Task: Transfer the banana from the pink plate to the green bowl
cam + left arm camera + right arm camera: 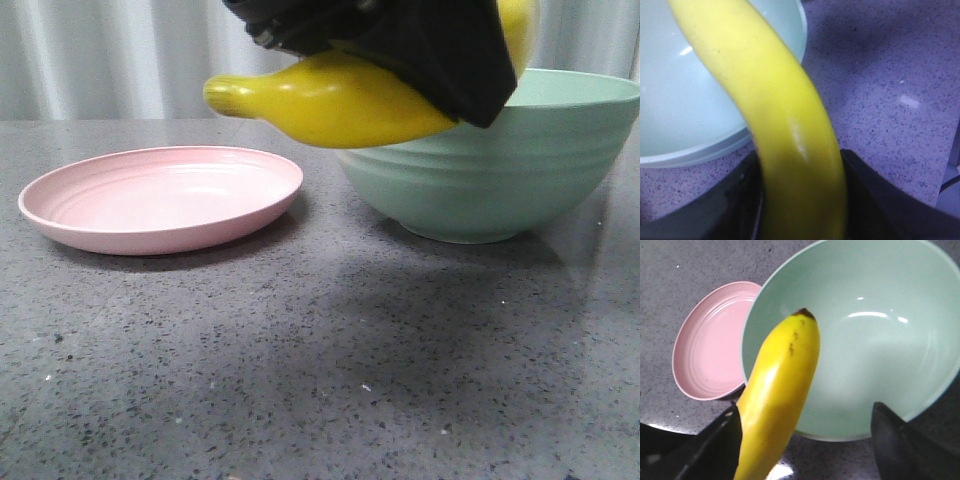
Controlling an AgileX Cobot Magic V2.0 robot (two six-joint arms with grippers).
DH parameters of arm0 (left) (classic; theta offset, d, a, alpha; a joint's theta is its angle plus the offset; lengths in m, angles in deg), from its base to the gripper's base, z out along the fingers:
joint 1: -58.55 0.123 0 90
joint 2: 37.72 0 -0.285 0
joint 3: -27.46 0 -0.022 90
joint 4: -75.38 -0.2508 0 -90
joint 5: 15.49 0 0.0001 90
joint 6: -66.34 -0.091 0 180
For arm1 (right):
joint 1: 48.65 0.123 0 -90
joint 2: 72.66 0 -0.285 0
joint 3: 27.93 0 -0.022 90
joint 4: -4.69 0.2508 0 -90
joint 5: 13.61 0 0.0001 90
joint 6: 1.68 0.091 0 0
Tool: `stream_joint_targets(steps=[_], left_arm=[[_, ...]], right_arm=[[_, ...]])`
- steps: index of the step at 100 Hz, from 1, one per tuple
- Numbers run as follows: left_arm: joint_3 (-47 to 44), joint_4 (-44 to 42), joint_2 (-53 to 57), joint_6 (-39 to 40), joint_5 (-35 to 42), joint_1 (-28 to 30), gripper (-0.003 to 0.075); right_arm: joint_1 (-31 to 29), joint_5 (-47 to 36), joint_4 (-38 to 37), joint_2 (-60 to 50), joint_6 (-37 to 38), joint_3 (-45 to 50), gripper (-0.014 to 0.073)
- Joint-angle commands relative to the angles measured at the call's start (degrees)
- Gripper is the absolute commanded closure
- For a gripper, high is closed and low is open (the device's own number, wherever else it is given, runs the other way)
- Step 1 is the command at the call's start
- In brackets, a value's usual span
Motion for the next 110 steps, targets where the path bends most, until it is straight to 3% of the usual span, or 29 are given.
stream_joint_targets(steps=[1,58,65,87,97,110], left_arm=[[2.1,0.7,1.8,0.1,4.9,-0.5,0.0451],[2.1,0.7,1.8,0.1,4.9,-0.5,0.0451],[2.1,0.7,1.8,0.1,4.9,-0.5,0.0450],[2.1,0.7,1.8,0.1,4.9,-0.5,0.0436],[2.1,0.7,1.8,0.1,4.9,-0.5,0.0380],[2.1,0.7,1.8,0.1,4.9,-0.5,0.0295]], right_arm=[[0.1,-4.6,5.4,1.9,-0.3,-2.4,0.0134],[0.1,-8.9,10.0,9.8,-0.3,-3.2,0.0140],[0.1,-8.9,10.0,9.8,-0.3,-3.2,0.0200],[0.1,-9.0,10.3,9.8,-0.3,-3.2,0.0514],[0.1,-9.0,10.8,9.8,-0.3,-3.2,0.0576],[0.1,-9.0,11.0,9.8,-0.3,-3.2,0.0585]])
